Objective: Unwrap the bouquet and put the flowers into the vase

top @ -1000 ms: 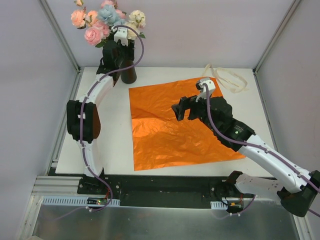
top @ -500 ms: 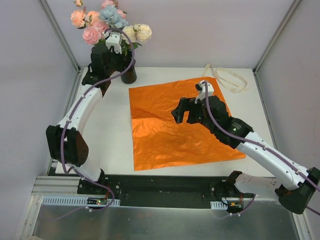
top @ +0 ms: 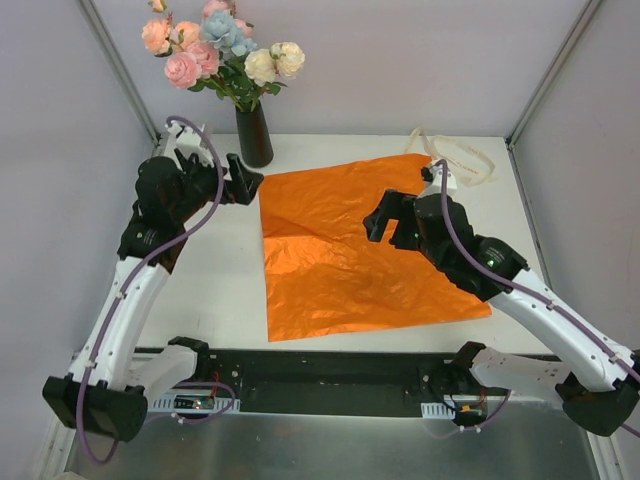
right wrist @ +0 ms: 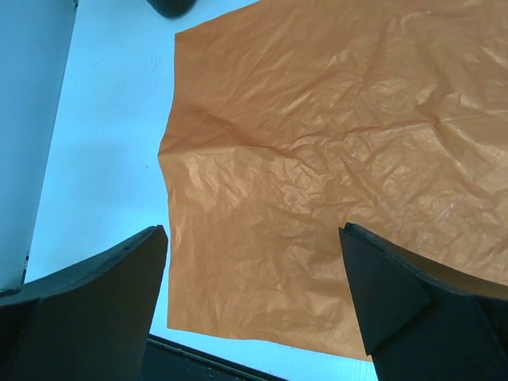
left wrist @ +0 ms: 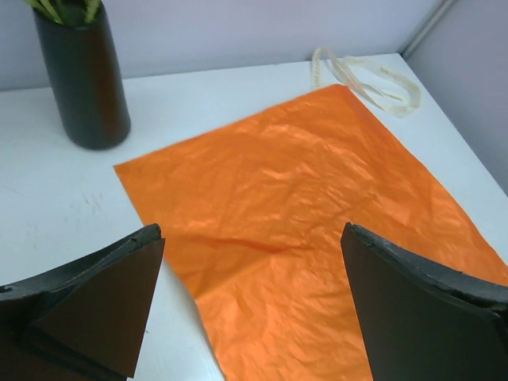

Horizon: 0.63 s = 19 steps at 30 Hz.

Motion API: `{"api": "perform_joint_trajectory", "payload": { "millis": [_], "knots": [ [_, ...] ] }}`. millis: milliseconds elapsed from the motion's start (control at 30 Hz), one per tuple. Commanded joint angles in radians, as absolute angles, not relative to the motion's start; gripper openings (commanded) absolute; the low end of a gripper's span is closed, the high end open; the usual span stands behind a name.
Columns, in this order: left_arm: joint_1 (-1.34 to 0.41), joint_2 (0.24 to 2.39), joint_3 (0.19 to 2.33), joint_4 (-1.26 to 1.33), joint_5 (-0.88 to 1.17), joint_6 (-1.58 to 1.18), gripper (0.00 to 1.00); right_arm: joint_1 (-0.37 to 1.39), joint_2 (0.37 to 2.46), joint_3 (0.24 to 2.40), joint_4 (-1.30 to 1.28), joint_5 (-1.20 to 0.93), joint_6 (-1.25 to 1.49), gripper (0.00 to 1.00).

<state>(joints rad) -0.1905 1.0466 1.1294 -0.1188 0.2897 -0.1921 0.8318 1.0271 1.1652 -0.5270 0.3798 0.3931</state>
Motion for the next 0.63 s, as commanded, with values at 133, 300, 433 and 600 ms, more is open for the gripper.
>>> {"api": "perform_joint_trajectory", "payload": {
  "millis": [133, 300, 433, 600],
  "knots": [
    [-0.198, 0.810, 0.939, -0.127, 0.408, -0.359, 0.99, 0.831, 0.945, 1.158, -0.549, 0.463, 0.442, 0.99],
    [-0.198, 0.793, 0.853, -0.127, 0.443, -0.384, 0.99, 0.830, 0.916, 1.123, -0.522, 0.497, 0.453, 0.99],
    [-0.198, 0.792, 0.839, -0.133, 0.471, -0.379, 0.99, 0.830, 0.905, 1.109, -0.502, 0.517, 0.449, 0.99],
    [-0.198, 0.801, 0.864, -0.149, 0.465, -0.331, 0.99, 0.830, 0.910, 1.112, -0.494, 0.528, 0.445, 0.99]
  ]
}}
